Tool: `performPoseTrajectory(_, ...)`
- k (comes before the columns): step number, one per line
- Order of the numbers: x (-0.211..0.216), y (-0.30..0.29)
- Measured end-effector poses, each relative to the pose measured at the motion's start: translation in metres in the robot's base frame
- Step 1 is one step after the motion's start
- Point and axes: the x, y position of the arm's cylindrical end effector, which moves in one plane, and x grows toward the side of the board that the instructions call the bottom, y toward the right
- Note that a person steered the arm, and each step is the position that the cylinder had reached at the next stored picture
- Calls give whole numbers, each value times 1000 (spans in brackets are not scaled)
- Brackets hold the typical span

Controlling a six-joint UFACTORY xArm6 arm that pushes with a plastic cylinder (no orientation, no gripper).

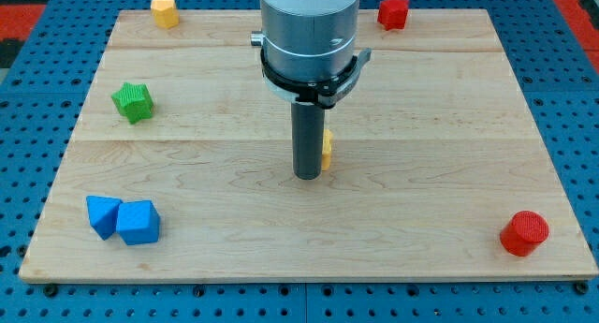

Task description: Slide the yellow heart closer to the yellow hexagon

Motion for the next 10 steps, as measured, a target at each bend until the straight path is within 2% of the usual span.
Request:
performPoseTrajectory(2,7,2)
performPoseTrajectory(3,23,30)
performPoseTrajectory(4,-16,17)
performPoseTrajectory(5,-65,-73)
performPoseTrajectory(6,-69,-82)
performPoseTrajectory(7,-34,-78)
performPoseTrajectory(8,-41,-24)
performPoseTrajectory(9,-58,-4)
performPoseTrajectory(10,-81,-29)
